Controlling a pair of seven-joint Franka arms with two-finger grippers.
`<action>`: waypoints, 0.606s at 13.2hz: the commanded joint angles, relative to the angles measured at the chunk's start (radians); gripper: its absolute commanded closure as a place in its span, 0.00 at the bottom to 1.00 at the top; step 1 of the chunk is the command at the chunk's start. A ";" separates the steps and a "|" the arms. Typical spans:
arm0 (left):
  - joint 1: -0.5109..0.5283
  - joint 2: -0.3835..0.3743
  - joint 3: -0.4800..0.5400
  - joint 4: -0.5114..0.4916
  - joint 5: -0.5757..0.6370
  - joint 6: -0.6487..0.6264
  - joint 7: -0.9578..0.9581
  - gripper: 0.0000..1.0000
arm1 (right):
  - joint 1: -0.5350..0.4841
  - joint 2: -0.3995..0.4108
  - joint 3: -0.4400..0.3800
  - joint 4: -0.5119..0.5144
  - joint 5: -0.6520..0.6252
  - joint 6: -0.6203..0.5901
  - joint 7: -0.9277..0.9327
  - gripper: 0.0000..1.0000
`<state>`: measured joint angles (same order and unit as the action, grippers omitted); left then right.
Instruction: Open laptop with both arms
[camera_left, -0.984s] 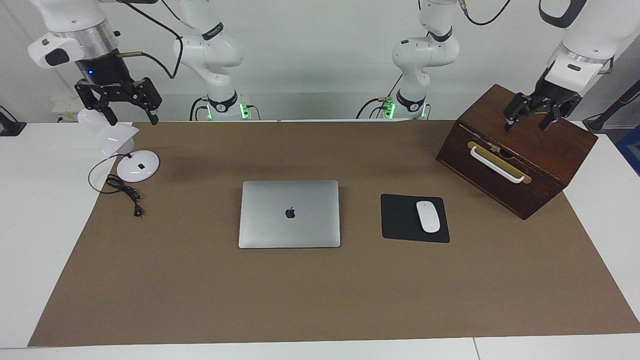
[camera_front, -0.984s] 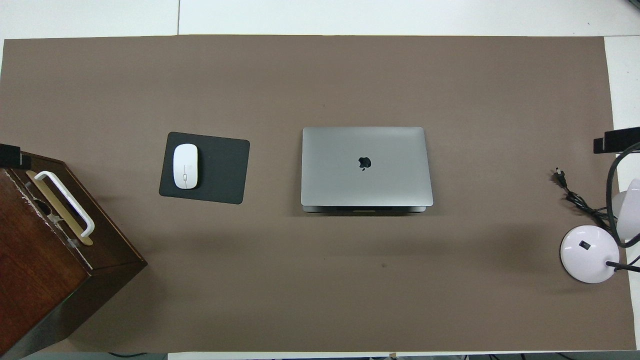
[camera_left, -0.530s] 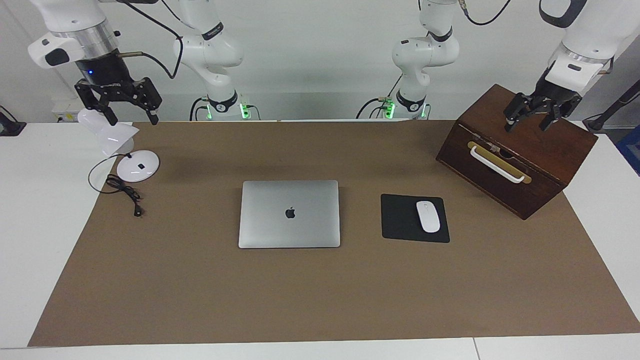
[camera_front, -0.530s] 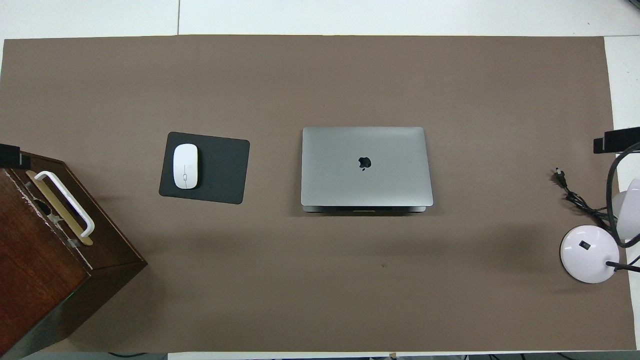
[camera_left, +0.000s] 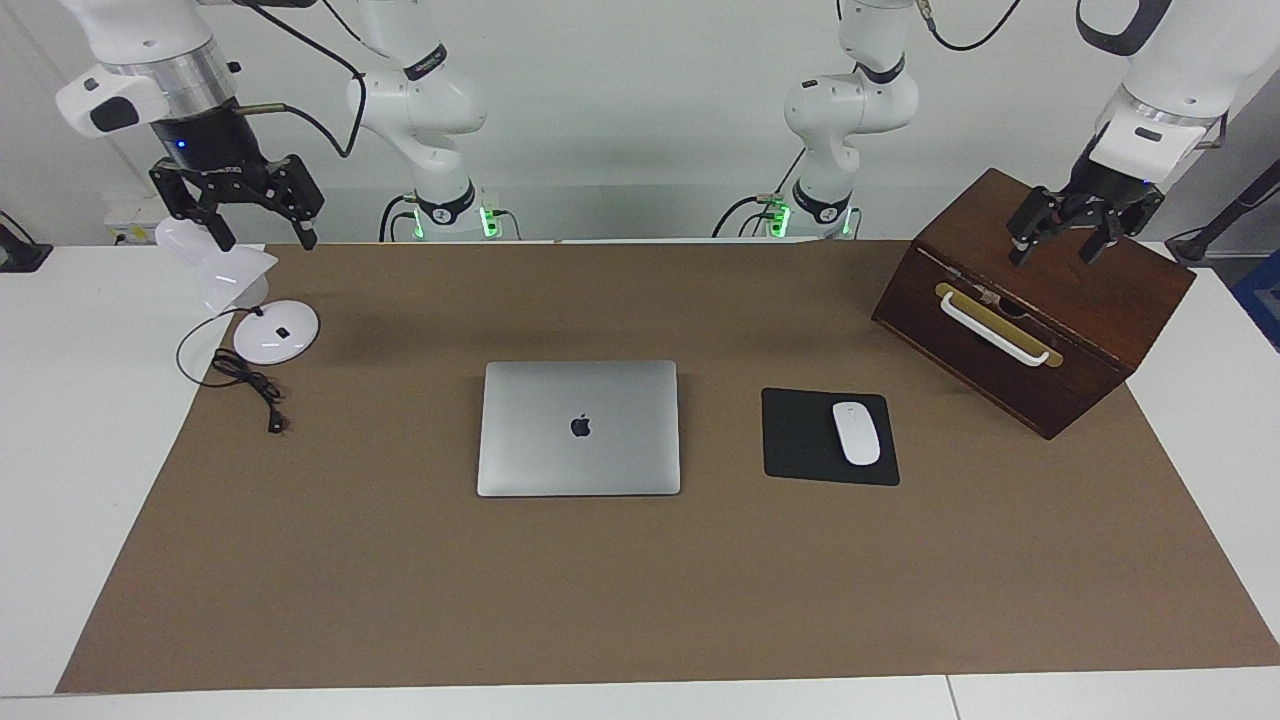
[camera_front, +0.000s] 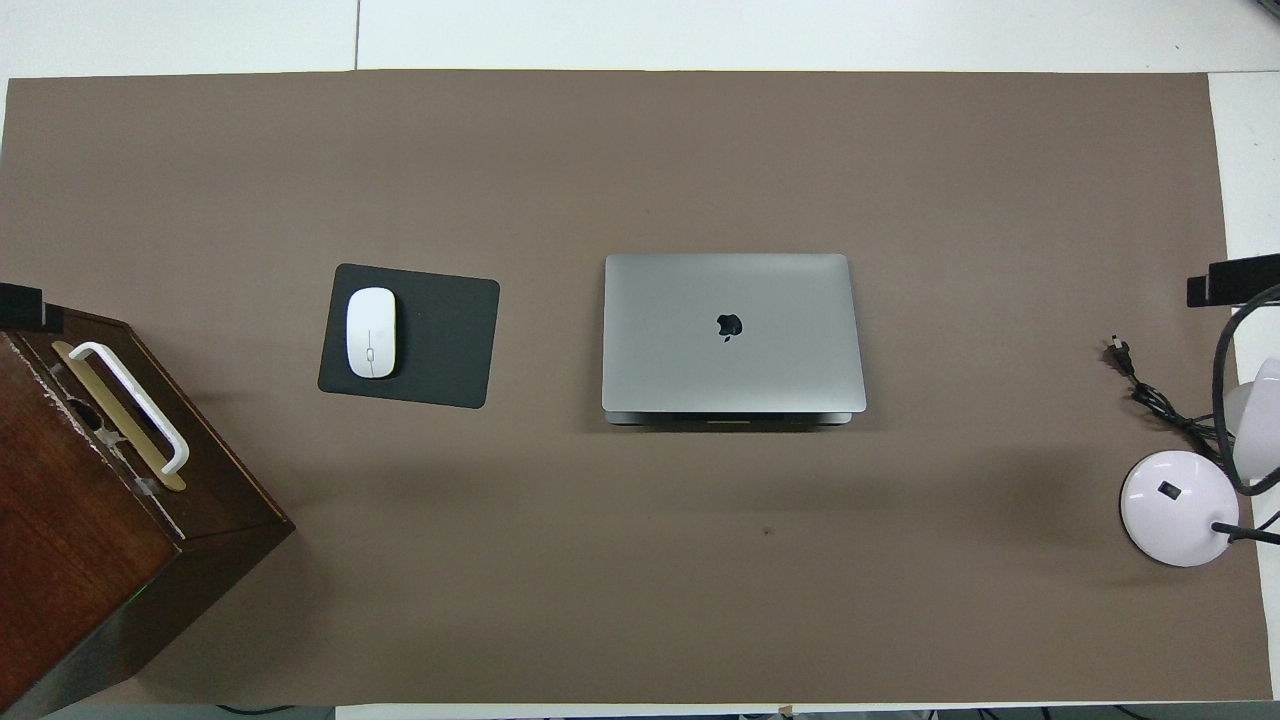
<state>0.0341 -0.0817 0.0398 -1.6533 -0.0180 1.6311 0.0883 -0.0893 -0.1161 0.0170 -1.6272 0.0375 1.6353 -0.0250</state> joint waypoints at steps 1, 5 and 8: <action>-0.003 -0.004 -0.003 -0.013 0.018 0.024 -0.010 0.95 | -0.020 -0.016 0.009 -0.016 0.015 -0.017 0.014 0.00; 0.001 -0.004 -0.005 -0.014 0.016 0.026 -0.013 1.00 | -0.020 -0.022 0.011 -0.014 0.015 -0.020 0.010 0.00; -0.003 -0.003 -0.004 -0.016 0.015 0.064 -0.013 1.00 | -0.021 -0.025 0.009 -0.017 0.015 -0.019 0.007 0.00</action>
<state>0.0338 -0.0816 0.0391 -1.6559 -0.0180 1.6514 0.0880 -0.0902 -0.1206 0.0164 -1.6273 0.0375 1.6279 -0.0250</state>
